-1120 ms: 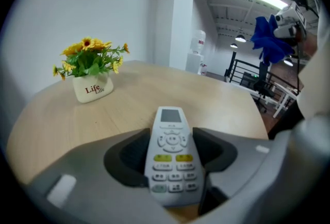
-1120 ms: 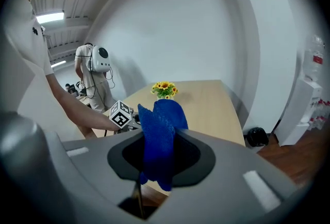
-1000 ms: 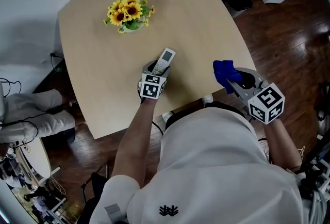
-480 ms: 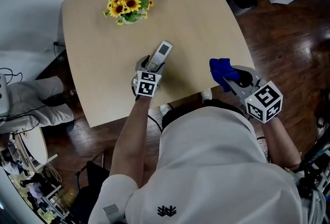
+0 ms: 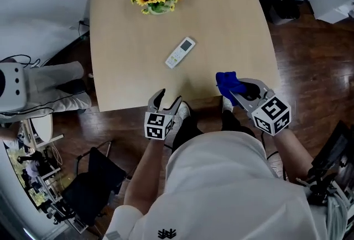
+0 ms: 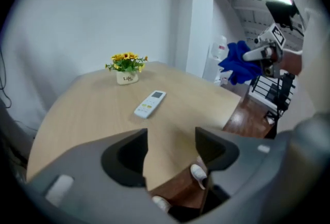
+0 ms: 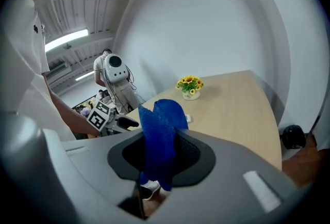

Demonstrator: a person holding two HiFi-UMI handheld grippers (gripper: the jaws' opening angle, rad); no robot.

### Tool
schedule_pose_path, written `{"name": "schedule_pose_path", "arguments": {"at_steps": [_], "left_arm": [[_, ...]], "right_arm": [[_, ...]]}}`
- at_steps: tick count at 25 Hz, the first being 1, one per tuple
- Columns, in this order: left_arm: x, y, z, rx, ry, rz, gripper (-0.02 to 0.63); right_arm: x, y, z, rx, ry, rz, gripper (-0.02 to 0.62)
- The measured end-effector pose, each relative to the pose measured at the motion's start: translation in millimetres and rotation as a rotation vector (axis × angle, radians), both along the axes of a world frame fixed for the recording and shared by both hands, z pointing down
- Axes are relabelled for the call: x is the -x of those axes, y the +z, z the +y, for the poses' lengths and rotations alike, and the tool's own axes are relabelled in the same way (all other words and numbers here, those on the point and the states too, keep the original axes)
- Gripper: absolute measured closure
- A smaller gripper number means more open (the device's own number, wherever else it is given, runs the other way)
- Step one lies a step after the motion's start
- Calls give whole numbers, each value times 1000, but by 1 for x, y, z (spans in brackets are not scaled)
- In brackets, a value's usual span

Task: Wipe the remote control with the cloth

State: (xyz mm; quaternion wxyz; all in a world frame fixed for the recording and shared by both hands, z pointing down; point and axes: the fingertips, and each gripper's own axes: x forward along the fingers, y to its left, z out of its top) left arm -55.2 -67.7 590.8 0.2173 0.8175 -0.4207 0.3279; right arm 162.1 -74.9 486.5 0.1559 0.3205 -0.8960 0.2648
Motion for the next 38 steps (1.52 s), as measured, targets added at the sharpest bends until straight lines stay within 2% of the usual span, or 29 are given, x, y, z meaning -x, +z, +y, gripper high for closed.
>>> {"name": "schedule_pose_path", "arguments": {"at_steps": [5,11,14,16,19,21,24,27,30,34,38], "left_arm": [[0,-23,34,-12,-8,51,322],[5,-70,81,-128,112,161,321],[29,-96,117,-194,145,256,322],[50,-113,145,-224,156,349,322],[83,-139,172,-236,130,503,341],[101,-153,184,-220,113,549,344],[110,-158,229,-209,175,559,347],[93,-170,285,-242,245,520,354],[73,-178,324,-272,237,496,359],[49,-193,332,-283,209,518,359],[11,-222,339,-287,254,557,359]], "right_arm": [[13,13,10,6,-26,5,508],[42,-5,51,-76,-6,74,508],[63,-14,84,-114,44,115,508],[83,-22,115,-129,94,121,508],[119,-32,158,-123,158,128,508],[142,-38,180,-105,175,141,508],[160,-46,229,-105,161,174,508],[147,-56,278,-158,148,202,508],[127,-72,313,-204,140,197,508],[115,-88,326,-229,128,198,508],[102,-116,333,-268,128,197,508]]}}
